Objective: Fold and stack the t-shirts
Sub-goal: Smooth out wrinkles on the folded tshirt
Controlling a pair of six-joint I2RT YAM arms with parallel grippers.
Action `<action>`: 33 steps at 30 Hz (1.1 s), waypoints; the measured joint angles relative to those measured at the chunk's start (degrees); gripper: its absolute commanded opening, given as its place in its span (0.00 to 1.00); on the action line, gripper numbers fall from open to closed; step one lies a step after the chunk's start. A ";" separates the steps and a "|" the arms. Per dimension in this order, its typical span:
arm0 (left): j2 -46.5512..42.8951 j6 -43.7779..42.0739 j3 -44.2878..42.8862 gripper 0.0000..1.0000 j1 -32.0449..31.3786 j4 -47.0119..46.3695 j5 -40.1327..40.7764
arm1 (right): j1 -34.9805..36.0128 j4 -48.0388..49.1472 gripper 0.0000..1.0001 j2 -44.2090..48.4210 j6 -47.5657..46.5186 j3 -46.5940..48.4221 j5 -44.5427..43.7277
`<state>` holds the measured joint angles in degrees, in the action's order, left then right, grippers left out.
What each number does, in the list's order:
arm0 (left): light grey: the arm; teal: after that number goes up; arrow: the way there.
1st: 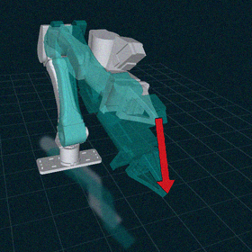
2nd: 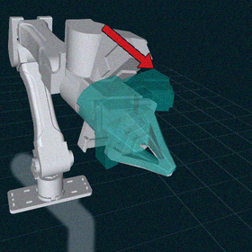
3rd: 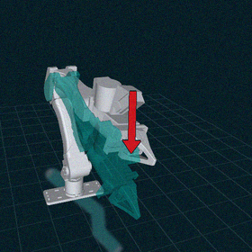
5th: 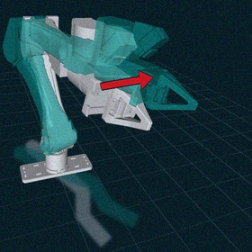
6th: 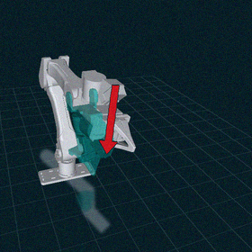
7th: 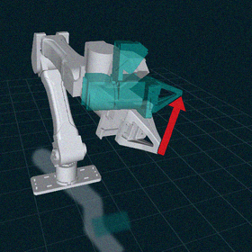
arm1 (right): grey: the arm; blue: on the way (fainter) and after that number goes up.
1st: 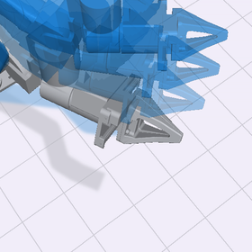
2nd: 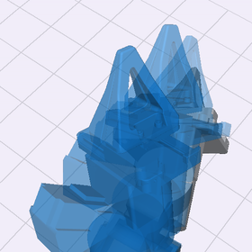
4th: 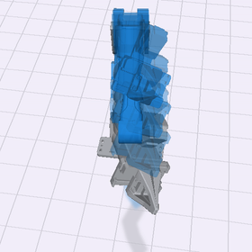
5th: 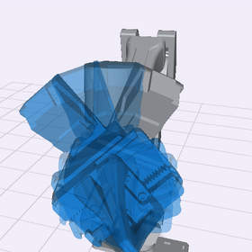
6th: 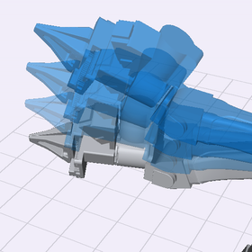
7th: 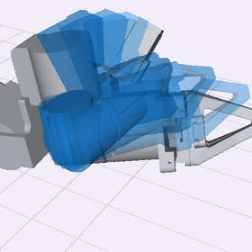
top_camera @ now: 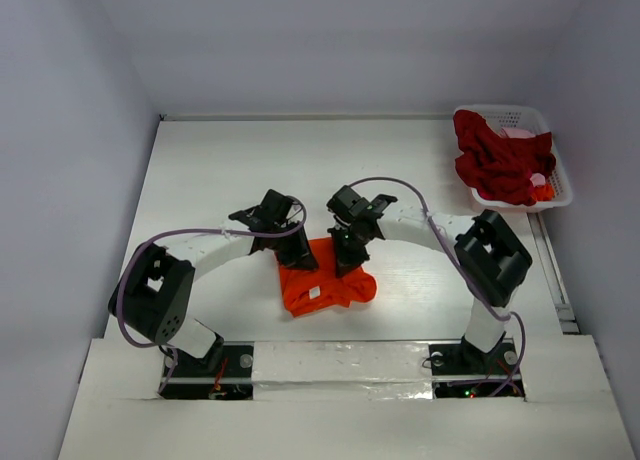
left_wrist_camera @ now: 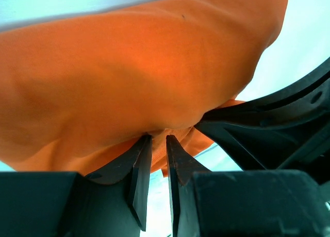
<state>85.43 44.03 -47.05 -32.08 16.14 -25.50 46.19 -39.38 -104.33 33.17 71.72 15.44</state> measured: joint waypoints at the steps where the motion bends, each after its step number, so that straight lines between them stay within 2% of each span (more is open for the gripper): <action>1: 0.00 0.00 0.00 0.15 -0.15 -0.02 0.00 | 0.00 -0.02 0.00 -0.07 -0.04 0.33 0.02; 18: 0.26 0.02 0.00 0.15 -0.50 -0.13 -0.04 | 0.00 -0.24 0.00 0.00 -1.42 6.86 -0.76; 28: 1.64 0.48 -0.09 0.15 -0.50 -0.87 -1.01 | 0.00 3.72 0.00 -1.86 -0.92 -0.92 0.39; 33: 1.64 0.46 -3.56 0.16 -0.50 0.46 -0.79 | 0.00 5.75 0.00 -0.28 -0.31 -3.76 1.01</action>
<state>87.07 44.49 -50.61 -32.58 16.60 -26.28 46.19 -33.63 -104.62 32.86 67.96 16.45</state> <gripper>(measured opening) 0.157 0.010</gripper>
